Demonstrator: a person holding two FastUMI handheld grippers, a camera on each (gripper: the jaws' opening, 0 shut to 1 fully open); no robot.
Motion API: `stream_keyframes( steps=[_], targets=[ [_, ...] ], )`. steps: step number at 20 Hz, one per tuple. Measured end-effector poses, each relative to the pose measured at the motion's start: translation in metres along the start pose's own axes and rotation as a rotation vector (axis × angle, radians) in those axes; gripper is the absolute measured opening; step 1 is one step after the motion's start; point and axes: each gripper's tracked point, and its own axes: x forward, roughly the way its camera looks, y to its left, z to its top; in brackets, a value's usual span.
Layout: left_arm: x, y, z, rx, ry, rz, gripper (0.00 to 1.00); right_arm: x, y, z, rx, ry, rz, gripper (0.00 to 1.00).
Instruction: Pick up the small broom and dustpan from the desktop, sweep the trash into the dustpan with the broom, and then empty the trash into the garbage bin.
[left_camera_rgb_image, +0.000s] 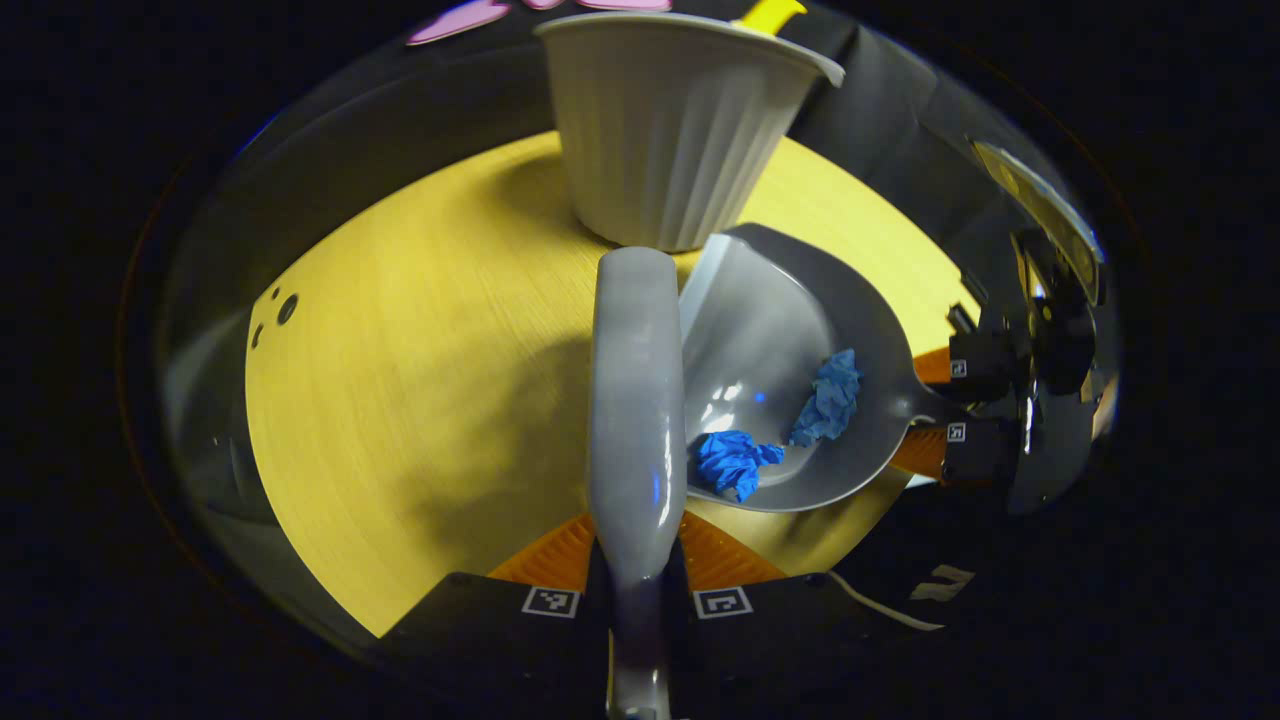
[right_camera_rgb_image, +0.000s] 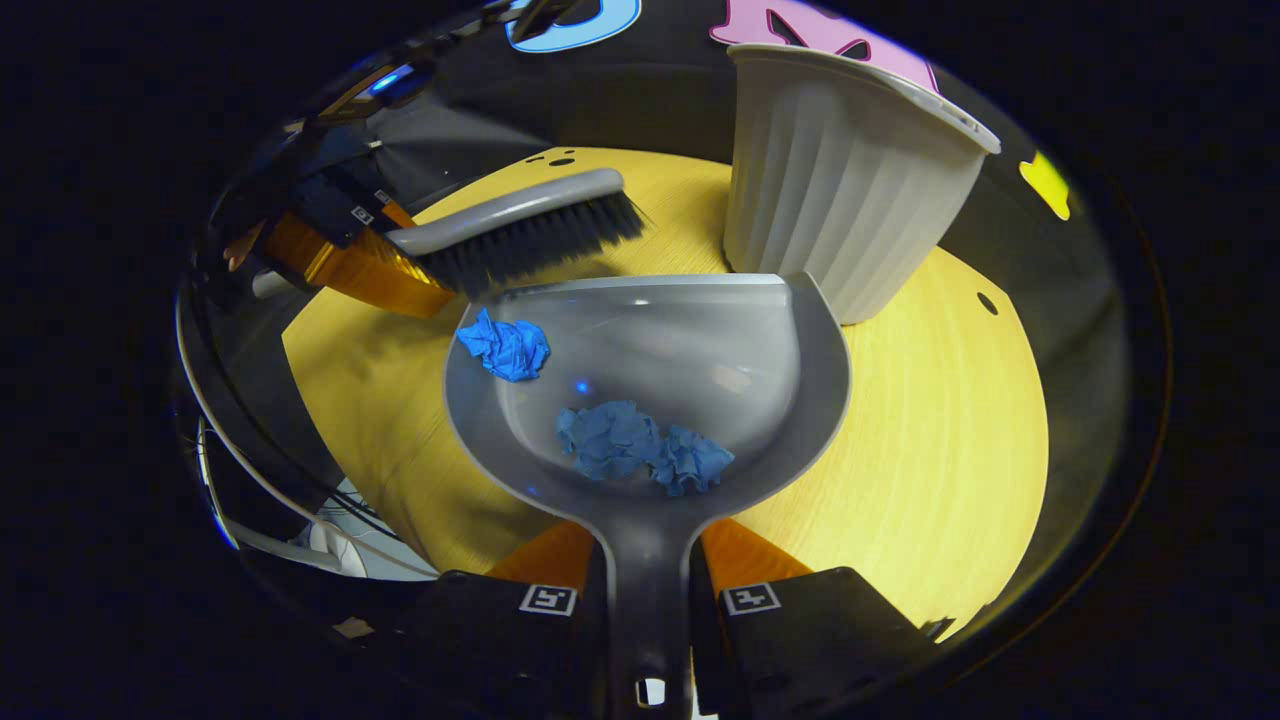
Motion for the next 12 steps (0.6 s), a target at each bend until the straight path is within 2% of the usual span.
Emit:
stream_keyframes(
  steps=[2, 3, 5, 6, 10, 11, 12],
  targets=[
    [-0.001, 0.014, -0.012, -0.064, -0.05, 0.014, 0.27, -0.008, 0.001, 0.001, 0.012, 0.005, -0.018, 0.38],
    [0.004, 0.018, -0.022, -0.09, -0.069, 0.017, 0.3, -0.01, 0.002, 0.003, 0.023, 0.005, -0.026, 0.38],
    [0.016, 0.024, -0.044, -0.128, -0.088, 0.021, 0.27, -0.02, 0.0, 0.01, 0.048, -0.021, -0.045, 0.38],
    [0.02, 0.028, -0.053, -0.144, -0.087, 0.028, 0.3, -0.026, -0.002, 0.01, 0.046, -0.029, -0.057, 0.38],
    [0.032, 0.039, -0.089, -0.2, -0.067, 0.006, 0.24, -0.046, -0.009, 0.022, 0.022, -0.055, -0.093, 0.38],
    [0.04, 0.042, -0.095, -0.225, -0.058, 0.0, 0.3, -0.054, -0.01, 0.024, 0.018, -0.07, -0.092, 0.38],
    [0.045, 0.045, -0.101, -0.244, -0.053, -0.005, 0.27, -0.064, -0.013, 0.028, 0.009, -0.078, -0.093, 0.38]
  ],
)
